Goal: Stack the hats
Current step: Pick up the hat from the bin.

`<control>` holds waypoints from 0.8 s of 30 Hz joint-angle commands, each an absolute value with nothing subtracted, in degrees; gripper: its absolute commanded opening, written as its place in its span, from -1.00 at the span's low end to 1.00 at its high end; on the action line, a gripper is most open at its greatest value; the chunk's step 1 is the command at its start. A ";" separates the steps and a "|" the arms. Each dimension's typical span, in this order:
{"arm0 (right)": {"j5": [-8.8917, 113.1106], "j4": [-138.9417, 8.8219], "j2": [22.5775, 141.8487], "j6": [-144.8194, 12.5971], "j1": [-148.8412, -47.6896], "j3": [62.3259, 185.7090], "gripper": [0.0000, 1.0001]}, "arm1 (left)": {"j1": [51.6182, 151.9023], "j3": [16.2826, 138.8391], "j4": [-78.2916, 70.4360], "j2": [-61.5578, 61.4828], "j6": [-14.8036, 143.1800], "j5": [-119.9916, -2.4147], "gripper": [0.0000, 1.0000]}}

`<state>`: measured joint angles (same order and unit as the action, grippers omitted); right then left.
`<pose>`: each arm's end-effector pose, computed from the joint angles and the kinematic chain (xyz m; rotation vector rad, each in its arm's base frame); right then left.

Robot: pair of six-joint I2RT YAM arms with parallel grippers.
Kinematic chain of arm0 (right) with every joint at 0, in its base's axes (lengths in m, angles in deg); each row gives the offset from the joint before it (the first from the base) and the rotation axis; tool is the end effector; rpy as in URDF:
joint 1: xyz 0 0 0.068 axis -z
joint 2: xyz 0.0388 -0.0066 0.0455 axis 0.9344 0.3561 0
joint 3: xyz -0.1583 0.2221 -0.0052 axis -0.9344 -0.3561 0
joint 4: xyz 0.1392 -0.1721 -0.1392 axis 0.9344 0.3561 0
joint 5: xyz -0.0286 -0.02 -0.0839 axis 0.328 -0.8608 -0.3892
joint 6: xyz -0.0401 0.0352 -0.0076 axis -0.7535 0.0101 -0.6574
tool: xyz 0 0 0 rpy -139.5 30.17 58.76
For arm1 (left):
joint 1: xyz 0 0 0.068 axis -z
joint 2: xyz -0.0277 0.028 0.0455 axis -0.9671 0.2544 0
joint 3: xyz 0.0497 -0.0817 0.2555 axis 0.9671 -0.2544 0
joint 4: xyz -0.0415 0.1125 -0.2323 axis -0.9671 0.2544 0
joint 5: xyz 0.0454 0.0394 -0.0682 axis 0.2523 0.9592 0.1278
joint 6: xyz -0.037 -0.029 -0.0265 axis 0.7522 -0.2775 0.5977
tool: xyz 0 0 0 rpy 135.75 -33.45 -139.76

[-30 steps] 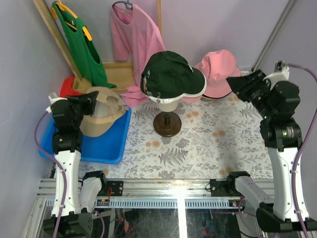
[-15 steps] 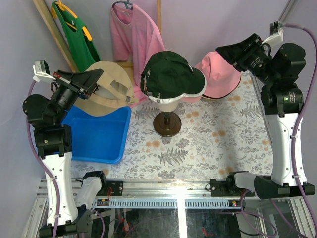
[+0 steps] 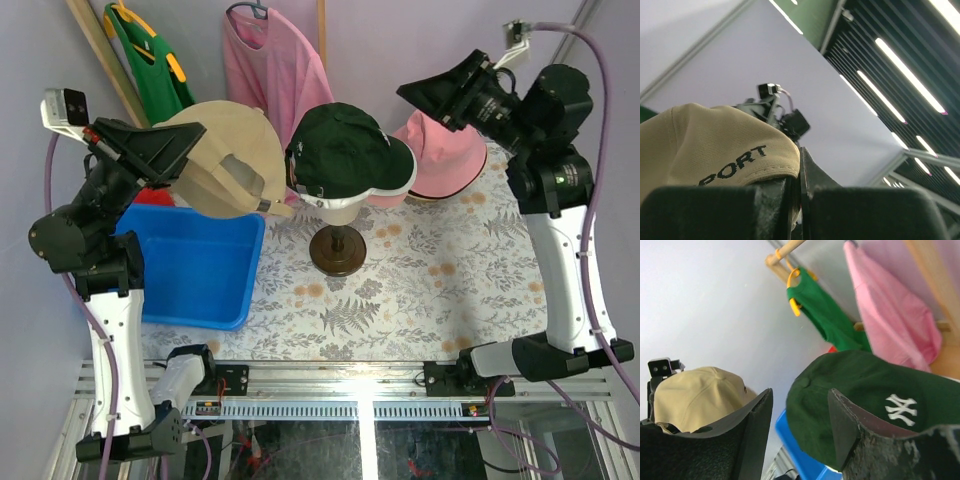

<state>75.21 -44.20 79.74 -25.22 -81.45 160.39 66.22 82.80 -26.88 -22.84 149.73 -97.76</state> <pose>0.2323 0.0693 0.5789 -0.0273 1.5076 1.2211 0.1233 -0.0059 0.5563 -0.0920 1.1367 -1.6631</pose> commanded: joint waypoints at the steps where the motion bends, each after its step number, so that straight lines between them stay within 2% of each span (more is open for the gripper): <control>1: 77.84 -50.71 80.92 -20.42 -86.00 161.96 0.11 | 66.45 86.32 -48.79 -21.96 161.67 -99.77 -1.00; 7: 79.67 -64.54 81.55 -11.47 -92.03 157.58 0.13 | 66.46 91.62 -65.05 -16.93 174.60 -94.86 -1.00; 14: 79.49 -83.17 81.82 -0.43 -99.22 150.19 0.18 | 66.39 95.43 -75.07 -12.53 184.49 -85.37 -1.00; 18: 78.31 -92.95 82.80 4.65 -104.35 145.05 0.22 | 66.43 101.50 -79.02 -8.90 186.28 -78.80 -1.00; 24: 76.77 -98.19 88.61 4.16 -115.08 146.20 0.24 | 66.49 111.20 -79.14 -3.35 186.79 -72.47 -1.00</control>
<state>77.18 -88.05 86.01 2.03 -109.76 144.98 66.22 107.04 -75.67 -4.90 169.75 -80.38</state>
